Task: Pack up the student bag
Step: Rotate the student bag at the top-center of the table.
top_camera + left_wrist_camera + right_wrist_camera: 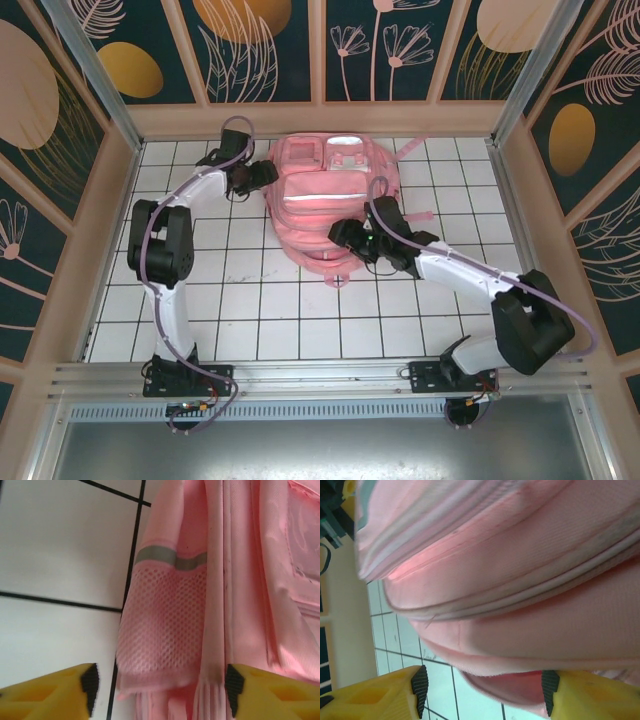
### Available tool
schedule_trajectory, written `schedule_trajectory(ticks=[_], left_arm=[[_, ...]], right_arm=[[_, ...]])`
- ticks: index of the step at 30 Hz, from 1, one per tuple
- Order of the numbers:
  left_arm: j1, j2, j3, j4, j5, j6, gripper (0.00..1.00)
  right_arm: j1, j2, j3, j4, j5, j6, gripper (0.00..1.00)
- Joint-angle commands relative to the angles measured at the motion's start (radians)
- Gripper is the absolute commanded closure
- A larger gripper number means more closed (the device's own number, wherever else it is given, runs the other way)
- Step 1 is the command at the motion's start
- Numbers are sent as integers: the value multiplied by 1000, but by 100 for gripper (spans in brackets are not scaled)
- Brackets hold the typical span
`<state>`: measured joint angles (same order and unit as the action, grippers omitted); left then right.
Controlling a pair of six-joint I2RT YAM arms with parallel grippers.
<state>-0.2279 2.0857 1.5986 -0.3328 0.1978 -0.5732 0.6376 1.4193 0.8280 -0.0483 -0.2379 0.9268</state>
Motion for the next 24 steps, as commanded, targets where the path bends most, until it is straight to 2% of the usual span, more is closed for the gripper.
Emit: schedule_trajectory(ticks=[1, 2, 6, 7, 9, 15, 24], left_arm=[[0, 36, 13, 57, 84, 9, 47], [0, 36, -5, 75, 98, 0, 54], [-1, 0, -104, 142, 121, -36, 94], [0, -20, -137, 157, 121, -44, 99], [0, -63, -204, 187, 117, -62, 100], [-20, -201, -429, 332, 160, -184, 100], [-196, -291, -555, 413, 93, -321, 100]], right_arm=[[3, 40, 4, 46, 57, 61, 39], [0, 49, 11, 38, 73, 64, 42], [-48, 65, 21, -2, 117, 55, 64], [-70, 64, 18, -12, 119, 49, 69], [-107, 63, 17, -38, 122, 24, 74], [-277, 39, 15, -91, 116, -99, 74], [-510, 159, 140, -159, 61, -317, 74]])
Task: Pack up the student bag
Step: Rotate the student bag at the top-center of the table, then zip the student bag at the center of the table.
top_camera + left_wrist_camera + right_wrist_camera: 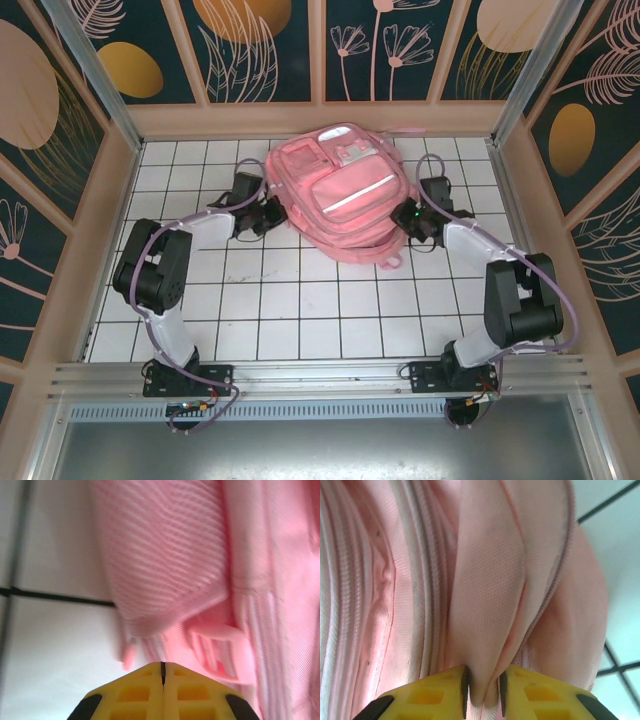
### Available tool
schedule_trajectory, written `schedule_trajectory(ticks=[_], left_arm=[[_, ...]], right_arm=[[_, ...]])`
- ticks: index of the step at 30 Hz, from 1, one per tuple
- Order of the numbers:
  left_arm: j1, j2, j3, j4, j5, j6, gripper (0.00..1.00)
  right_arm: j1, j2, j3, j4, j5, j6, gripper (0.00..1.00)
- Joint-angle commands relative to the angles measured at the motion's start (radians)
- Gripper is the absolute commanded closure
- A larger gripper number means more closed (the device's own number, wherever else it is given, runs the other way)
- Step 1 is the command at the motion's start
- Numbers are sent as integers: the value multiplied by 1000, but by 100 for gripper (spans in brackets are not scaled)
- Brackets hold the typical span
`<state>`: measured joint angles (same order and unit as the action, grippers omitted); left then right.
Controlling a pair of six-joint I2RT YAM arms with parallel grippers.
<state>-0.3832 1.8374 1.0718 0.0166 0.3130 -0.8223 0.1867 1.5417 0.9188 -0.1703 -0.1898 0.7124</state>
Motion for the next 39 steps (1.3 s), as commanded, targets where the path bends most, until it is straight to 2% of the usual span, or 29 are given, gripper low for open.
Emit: schedule_trajectory(ticks=[1, 2, 5, 6, 8, 9, 12, 20, 25, 30, 31, 33, 36, 39], left_arm=[[-51, -57, -44, 76, -28, -95, 100], [-55, -69, -61, 92, -33, -115, 100], [-55, -116, -93, 117, -47, -150, 91], [-55, -118, -93, 97, -65, -141, 86], [-56, -164, -80, 43, -114, -115, 68], [-56, -171, -69, 23, -137, -99, 63], [-52, -151, -38, -3, -151, -74, 58], [-47, -13, 25, 0, -136, -62, 47], [-29, 62, 66, 25, -127, -55, 47], [-13, 126, 93, 66, -103, -57, 51], [-13, 135, 97, 80, -96, -58, 57], [-13, 142, 97, 113, -82, -69, 75], [-14, 132, 82, 147, -74, -97, 100], [-18, 94, 35, 180, -73, -133, 100]], right_arm=[[-87, 52, 64, -38, 5, -123, 73], [-110, 66, 80, -45, 1, -138, 73], [-175, 106, 130, -66, -14, -184, 73], [-186, 108, 141, -71, -19, -193, 73], [-197, 101, 152, -72, -29, -199, 73], [-196, 90, 151, -69, -36, -197, 72], [-182, 40, 135, -59, -48, -182, 69], [-48, -138, 82, -77, 3, -152, 64], [132, -237, 13, -17, 45, -130, 61], [373, -285, -74, 99, 172, -150, 53], [419, -278, -82, 115, 179, -152, 52], [491, -241, -65, 104, 190, -159, 51], [567, -167, -35, 88, 201, -153, 51], [626, -109, -28, 104, 259, -161, 52]])
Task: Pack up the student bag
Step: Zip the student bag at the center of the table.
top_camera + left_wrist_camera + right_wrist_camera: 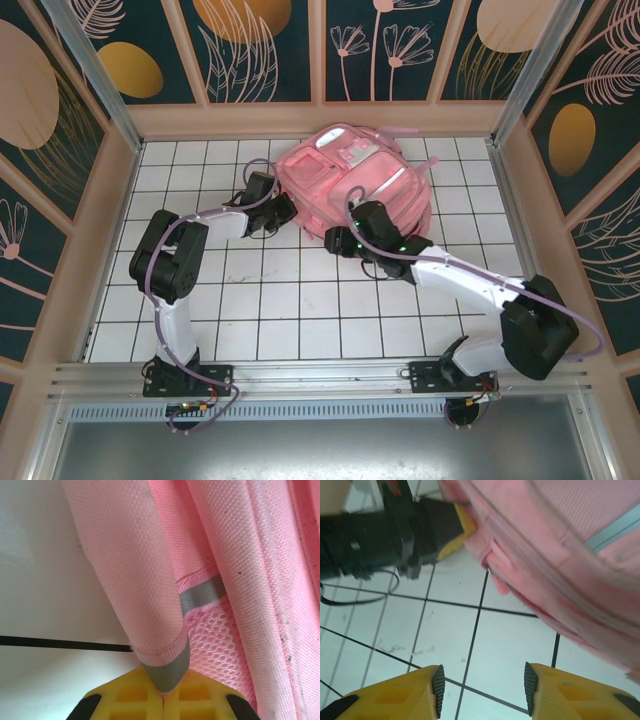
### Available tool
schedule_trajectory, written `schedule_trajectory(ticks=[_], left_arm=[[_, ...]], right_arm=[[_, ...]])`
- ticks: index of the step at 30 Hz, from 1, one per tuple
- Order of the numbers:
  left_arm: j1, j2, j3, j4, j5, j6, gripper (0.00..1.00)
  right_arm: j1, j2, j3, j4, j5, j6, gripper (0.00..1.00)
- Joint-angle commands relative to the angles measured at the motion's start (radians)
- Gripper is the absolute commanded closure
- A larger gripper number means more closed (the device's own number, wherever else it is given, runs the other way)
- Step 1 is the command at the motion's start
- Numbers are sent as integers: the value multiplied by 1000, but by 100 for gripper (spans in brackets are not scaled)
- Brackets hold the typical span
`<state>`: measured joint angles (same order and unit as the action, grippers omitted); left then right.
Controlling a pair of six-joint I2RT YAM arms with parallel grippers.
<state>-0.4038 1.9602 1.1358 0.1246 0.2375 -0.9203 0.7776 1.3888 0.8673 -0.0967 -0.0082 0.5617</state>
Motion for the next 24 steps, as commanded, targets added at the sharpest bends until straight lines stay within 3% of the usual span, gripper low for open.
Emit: schedule_trajectory(ticks=[1, 6, 13, 24], left_arm=[[-2, -44, -44, 75, -1, -44, 100], [-48, -120, -120, 69, -41, -130, 100], [-138, -239, -234, 69, -135, -249, 100], [-140, -105, -114, 60, -137, -204, 100]], right_arm=[[46, 63, 26, 37, 86, -15, 53], [90, 156, 45, 66, 134, -60, 61], [119, 253, 72, 63, 177, -88, 62], [85, 353, 86, 73, 238, -115, 57]])
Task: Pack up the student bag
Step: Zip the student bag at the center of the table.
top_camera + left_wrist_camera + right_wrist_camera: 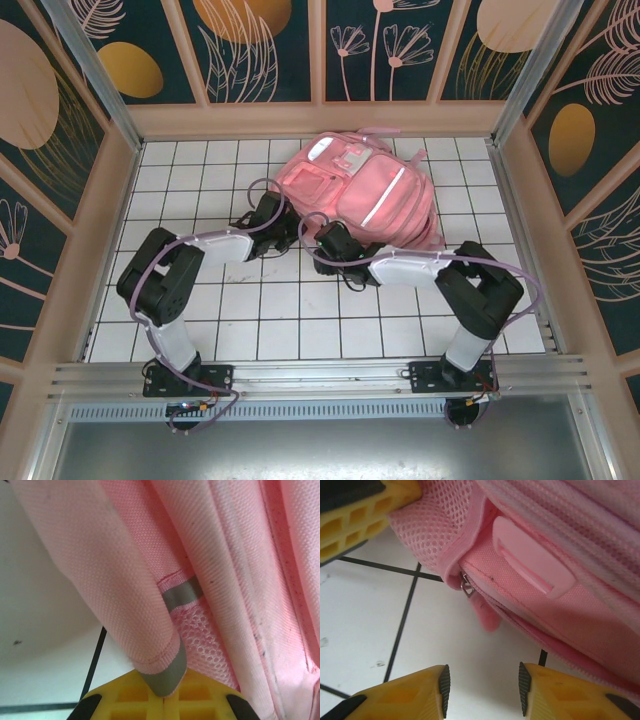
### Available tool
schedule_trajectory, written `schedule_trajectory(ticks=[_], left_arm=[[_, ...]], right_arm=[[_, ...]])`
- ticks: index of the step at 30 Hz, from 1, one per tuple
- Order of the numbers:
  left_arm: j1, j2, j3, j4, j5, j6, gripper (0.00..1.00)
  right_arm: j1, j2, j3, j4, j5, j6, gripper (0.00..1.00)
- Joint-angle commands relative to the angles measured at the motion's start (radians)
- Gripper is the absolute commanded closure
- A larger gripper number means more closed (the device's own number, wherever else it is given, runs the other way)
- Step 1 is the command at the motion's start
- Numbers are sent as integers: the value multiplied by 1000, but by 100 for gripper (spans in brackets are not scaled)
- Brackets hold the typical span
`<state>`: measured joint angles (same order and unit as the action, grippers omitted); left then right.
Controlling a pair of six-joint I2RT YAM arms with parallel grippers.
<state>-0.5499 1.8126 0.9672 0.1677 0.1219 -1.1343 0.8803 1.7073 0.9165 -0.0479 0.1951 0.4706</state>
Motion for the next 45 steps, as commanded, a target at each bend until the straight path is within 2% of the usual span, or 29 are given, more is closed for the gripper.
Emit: schedule_trajectory(ticks=[1, 19, 22, 25, 26, 33, 40, 45], left_arm=[[6, 54, 62, 18, -19, 11, 100], [6, 64, 64, 13, -11, 3, 100], [6, 57, 62, 8, -19, 3, 100], [6, 51, 62, 0, -25, 5, 100], [6, 49, 62, -2, -28, 6, 100], [25, 31, 77, -83, -90, 46, 100], [126, -15, 28, -104, -96, 75, 100], [207, -37, 33, -148, -112, 142, 100]], right_arm=[[-21, 46, 44, 27, 33, -28, 57], [-59, 242, 201, 17, 41, -48, 65], [-61, 260, 209, 11, 55, -41, 73], [-60, 261, 205, 2, 83, -31, 93], [-59, 257, 202, -4, 97, -26, 100], [-61, 160, 136, -27, 124, 13, 100], [-61, 30, 23, -63, 132, 60, 100], [-60, -88, -55, -108, 151, 89, 100]])
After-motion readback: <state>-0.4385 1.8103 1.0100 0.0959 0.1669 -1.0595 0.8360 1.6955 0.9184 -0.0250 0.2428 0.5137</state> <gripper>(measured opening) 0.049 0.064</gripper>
